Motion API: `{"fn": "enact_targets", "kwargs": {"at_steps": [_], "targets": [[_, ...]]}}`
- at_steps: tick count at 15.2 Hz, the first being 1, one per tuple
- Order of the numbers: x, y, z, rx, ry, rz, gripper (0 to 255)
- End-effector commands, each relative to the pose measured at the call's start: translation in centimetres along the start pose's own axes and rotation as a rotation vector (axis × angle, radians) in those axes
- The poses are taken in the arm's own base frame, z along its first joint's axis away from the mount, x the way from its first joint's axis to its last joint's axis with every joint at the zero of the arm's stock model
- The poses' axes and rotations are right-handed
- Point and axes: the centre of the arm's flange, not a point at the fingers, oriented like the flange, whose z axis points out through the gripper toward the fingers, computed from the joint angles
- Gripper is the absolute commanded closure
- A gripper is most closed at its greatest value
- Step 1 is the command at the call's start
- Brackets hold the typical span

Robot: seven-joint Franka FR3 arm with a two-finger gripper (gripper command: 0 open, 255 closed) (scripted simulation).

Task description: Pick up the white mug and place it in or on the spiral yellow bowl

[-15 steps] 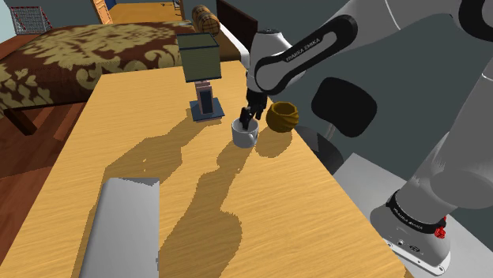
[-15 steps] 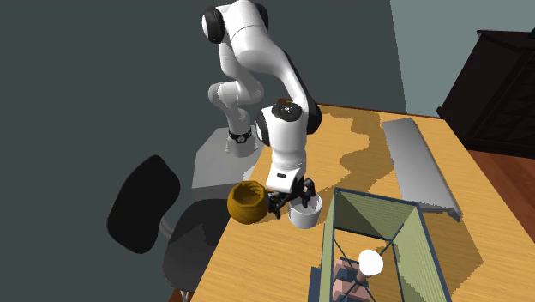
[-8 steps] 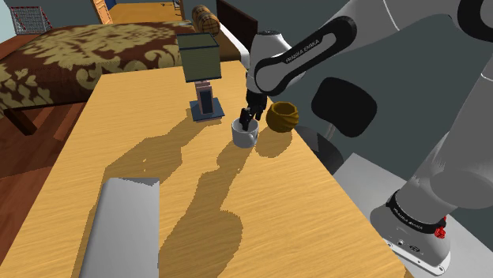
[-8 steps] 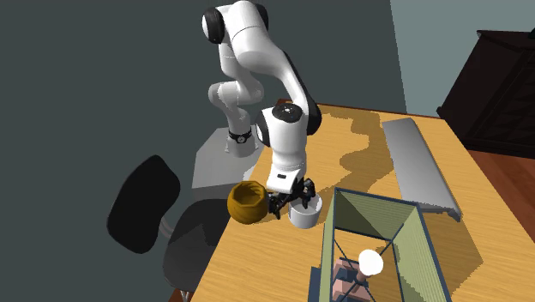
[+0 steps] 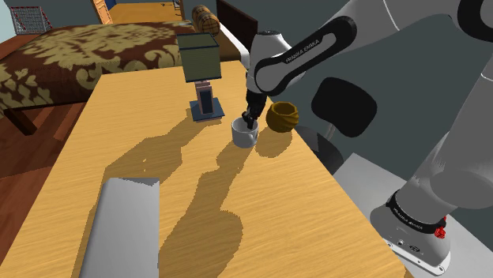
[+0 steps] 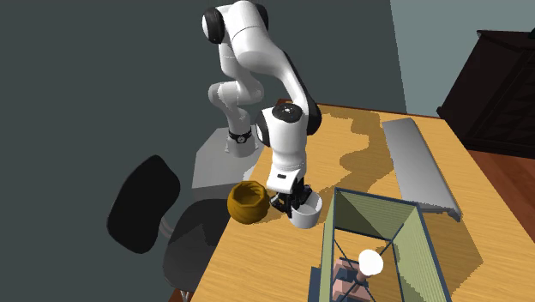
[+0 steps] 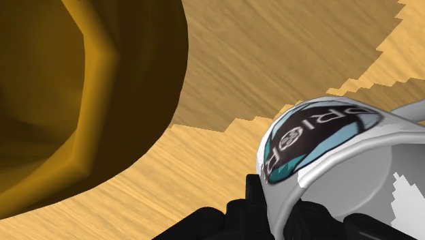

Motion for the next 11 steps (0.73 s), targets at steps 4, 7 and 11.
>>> {"fn": "enact_targets", "kwargs": {"at_steps": [4, 7, 11], "targets": [[0.1, -0.1, -1.0, 0.0, 0.0, 0.0, 255], [0.3, -0.2, -2.6, 0.0, 0.0, 0.0, 255], [0.5, -0.3, -4.7, 0.0, 0.0, 0.0, 255]]}}
